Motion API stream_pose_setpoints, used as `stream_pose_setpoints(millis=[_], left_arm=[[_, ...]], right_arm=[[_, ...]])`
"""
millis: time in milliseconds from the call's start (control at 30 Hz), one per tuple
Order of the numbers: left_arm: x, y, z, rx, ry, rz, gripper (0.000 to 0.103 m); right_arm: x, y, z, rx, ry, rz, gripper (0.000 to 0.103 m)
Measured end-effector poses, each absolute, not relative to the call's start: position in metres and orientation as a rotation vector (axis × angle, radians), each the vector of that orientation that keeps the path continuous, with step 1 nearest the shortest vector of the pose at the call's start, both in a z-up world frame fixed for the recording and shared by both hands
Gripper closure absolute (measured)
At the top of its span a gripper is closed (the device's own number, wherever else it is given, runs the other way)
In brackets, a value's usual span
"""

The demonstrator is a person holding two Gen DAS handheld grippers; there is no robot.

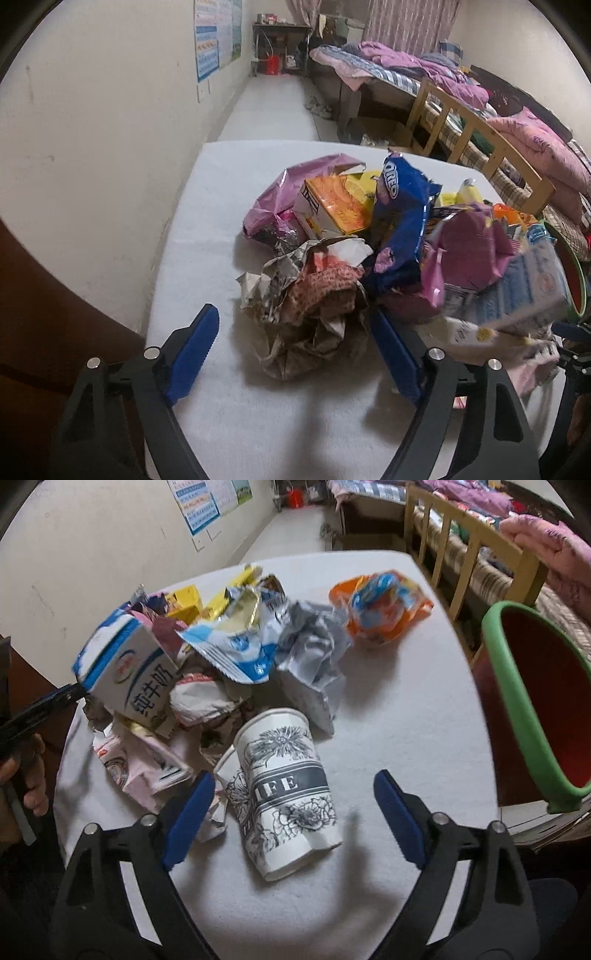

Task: Collect trash
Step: 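Grasp the white LIFE paper cup with the right tool while the left tool grasps crumpled wrappers, then carry the cup and wrappers over the red bucket with both tools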

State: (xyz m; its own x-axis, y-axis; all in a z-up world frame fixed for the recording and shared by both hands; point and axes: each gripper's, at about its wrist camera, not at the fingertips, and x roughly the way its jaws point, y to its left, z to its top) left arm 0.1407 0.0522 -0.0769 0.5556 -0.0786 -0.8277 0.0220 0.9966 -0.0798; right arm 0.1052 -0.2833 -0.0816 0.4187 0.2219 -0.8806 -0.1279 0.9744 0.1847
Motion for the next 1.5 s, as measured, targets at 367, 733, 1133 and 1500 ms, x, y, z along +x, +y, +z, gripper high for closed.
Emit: stream_pose_setpoints(millis=[367,733,1133,1500], left_arm=[[0.142,0.045,-0.092,-0.051,1.002,-0.141,0.067],[0.11,0.056,-0.06,-0.064,0.97,-0.059,0.07],[0.054,0.024,-0.003,-0.108,0.899,-0.136,0.07],[0.05,-0.04,0.037,-0.035,0.843,-0.246,0.07]], right_arm=[[0.104,-0.273,-0.091,0.073,1.16,0.281,0.052],[0.084,-0.272,-0.063,0.035,1.119,0.267,0.058],[0.055,-0.288,-0.011,0.071,0.993,0.263,0.058],[0.047,-0.309,0.029,0.12,0.883,0.231,0.058]])
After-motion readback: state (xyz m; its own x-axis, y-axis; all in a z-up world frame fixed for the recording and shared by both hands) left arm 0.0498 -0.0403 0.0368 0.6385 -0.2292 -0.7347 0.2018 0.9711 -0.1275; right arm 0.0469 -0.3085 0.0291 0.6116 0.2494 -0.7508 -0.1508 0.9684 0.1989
